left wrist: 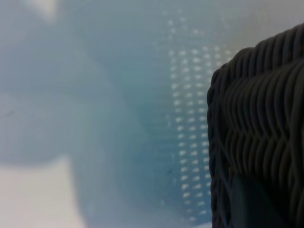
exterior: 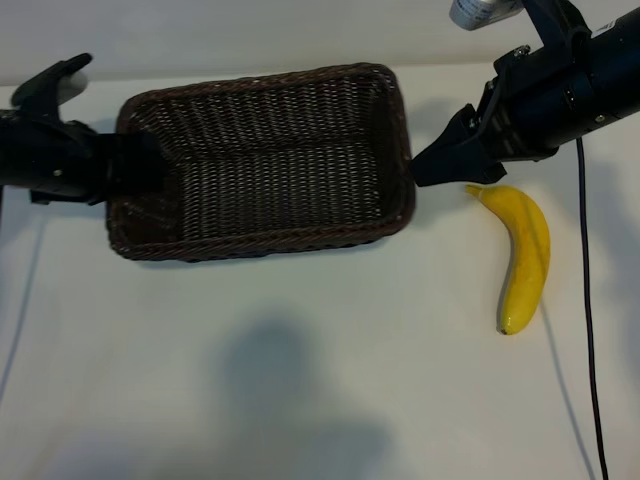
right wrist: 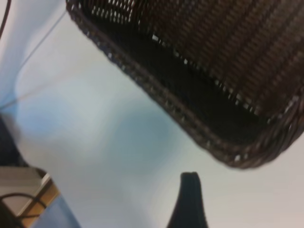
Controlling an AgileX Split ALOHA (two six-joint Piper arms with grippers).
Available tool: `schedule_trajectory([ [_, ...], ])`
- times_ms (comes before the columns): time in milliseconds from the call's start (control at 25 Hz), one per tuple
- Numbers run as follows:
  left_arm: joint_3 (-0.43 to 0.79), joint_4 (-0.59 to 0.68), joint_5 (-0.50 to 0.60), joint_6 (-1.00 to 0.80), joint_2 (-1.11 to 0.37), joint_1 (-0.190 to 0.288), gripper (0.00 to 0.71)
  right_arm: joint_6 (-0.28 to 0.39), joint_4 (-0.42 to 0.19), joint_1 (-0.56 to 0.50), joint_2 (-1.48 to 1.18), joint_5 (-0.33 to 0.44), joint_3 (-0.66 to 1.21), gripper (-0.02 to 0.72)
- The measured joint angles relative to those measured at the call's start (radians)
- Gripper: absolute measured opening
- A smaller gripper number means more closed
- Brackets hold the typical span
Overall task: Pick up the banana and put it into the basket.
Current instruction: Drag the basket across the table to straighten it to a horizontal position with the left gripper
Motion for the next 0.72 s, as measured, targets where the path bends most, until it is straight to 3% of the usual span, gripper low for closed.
schedule_trajectory([
  [240, -0.060, -0.004, 0.006, -0.013, 0.046, -0.073, 0.163, 0.000, 0.000, 0.000, 0.000, -0.068, 0.000, 0.594],
  [600, -0.060, 0.025, 0.006, -0.018, 0.068, -0.075, 0.162, 0.000, 0.000, 0.000, 0.000, -0.156, 0.000, 0.594],
  [720, -0.060, 0.041, 0.005, -0.025, 0.068, -0.075, 0.162, 0.035, 0.013, 0.000, 0.001, -0.209, 0.000, 0.594],
])
